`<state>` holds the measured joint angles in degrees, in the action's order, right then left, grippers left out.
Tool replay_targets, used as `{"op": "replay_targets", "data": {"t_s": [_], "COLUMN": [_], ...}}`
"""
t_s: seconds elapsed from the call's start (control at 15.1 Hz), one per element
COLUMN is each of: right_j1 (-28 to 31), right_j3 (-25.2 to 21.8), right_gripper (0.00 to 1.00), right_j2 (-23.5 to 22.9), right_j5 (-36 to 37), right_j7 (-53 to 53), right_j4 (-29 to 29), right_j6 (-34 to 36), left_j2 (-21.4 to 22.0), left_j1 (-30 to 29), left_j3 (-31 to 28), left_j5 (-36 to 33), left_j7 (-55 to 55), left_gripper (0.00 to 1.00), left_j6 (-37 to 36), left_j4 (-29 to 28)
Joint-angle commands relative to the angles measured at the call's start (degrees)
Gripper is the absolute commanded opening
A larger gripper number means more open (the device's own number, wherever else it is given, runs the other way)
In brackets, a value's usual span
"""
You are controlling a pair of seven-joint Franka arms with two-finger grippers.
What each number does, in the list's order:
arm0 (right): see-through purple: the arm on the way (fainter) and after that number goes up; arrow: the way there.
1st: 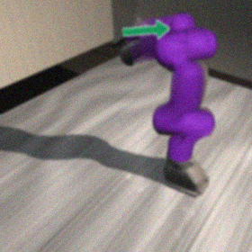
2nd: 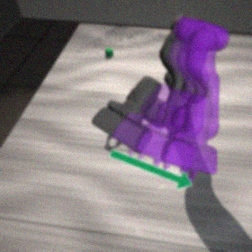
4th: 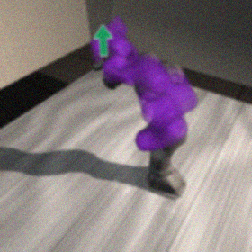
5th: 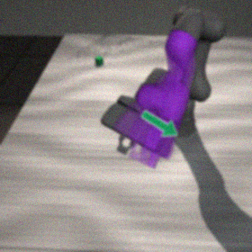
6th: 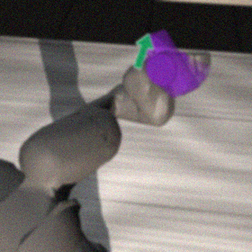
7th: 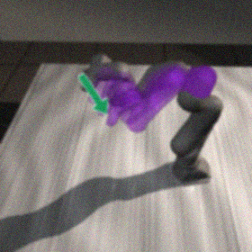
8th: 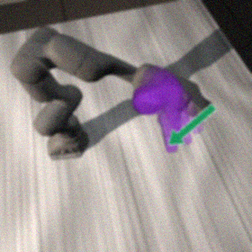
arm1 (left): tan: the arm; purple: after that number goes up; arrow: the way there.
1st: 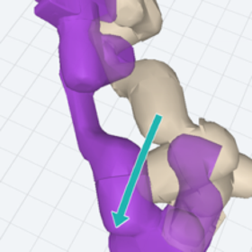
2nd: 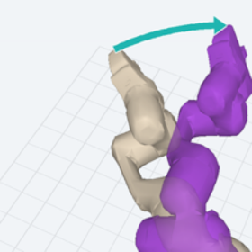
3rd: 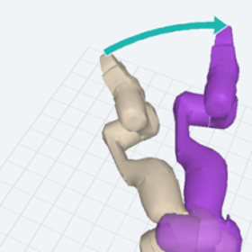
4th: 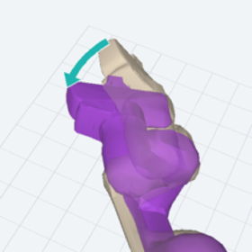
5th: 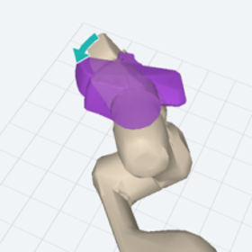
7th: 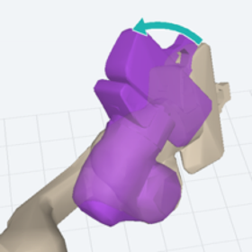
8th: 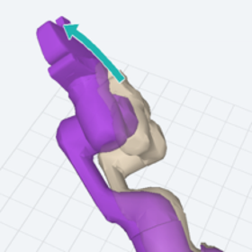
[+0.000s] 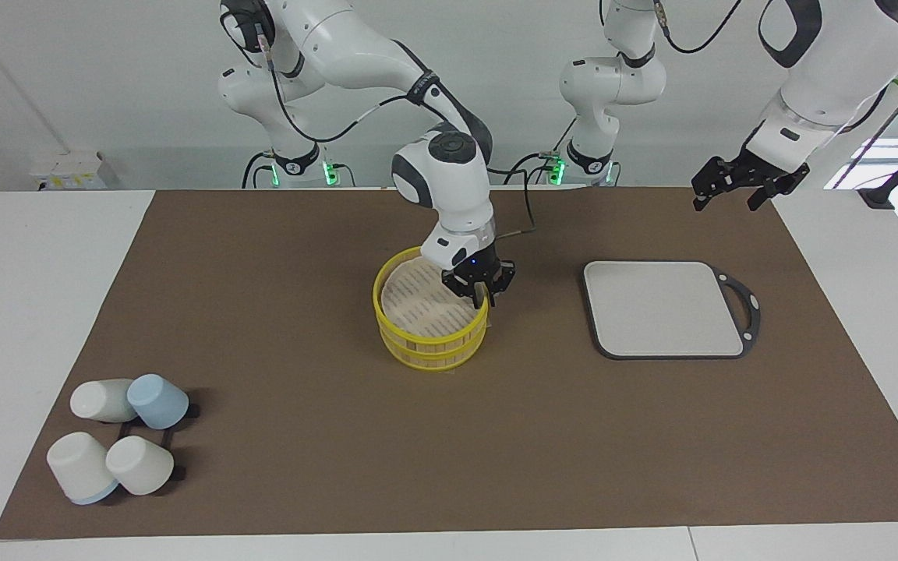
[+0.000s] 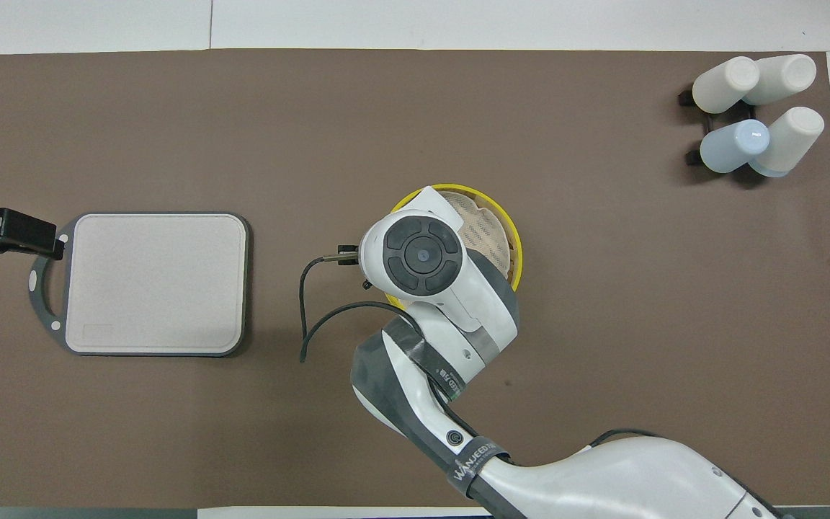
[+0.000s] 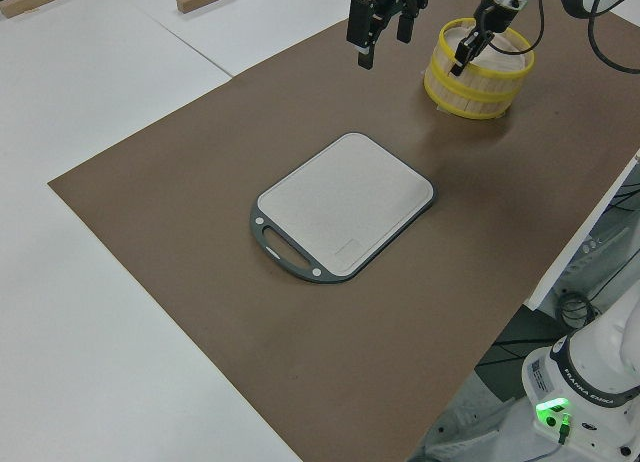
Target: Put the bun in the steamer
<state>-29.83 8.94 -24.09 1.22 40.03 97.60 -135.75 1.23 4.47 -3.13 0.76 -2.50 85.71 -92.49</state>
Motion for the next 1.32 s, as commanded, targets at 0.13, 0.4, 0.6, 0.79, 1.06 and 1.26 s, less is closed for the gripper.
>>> {"op": "replay_targets", "data": {"t_s": [0.13,0.4,0.6,0.79,1.06,1.26], "right_j1": [0.7,1.2,4.1,11.6,22.0,26.7], "right_j3": [0.5,0.4,0.2,0.3,0.2,0.2], "right_gripper": [0.47,0.56,0.8,1.0,1.0,1.0], "right_j2": [0.2,-0.2,3.9,11.2,20.5,25.1], "right_j5": [0.1,0.2,0.3,0.3,0.2,0.1], "right_j7": [0.1,-0.3,-3.9,-16.6,-31.0,-33.1], "right_j4": [0.1,-8.5,-10.0,-8.9,-7.0,-6.3], "right_j6": [-1.5,7.4,17.0,33.5,49.6,54.9], "left_j2": [0.2,0.4,0.4,0.4,0.4,0.4], "left_j1": [0.5,0.2,0.2,0.2,0.2,0.1], "left_j3": [-0.5,-0.5,-0.5,-0.5,-0.6,-0.6], "left_j5": [-0.4,-0.4,-0.4,-0.3,-0.3,-0.3], "left_j7": [-0.8,-0.8,-0.8,-0.8,-0.8,-0.8], "left_gripper": [1.0,1.0,1.0,1.0,1.0,1.0], "left_j6": [-1.4,-1.2,-1.2,-1.1,-1.1,-1.1], "left_j4": [0.9,0.9,0.9,0.7,0.8,0.8]}}
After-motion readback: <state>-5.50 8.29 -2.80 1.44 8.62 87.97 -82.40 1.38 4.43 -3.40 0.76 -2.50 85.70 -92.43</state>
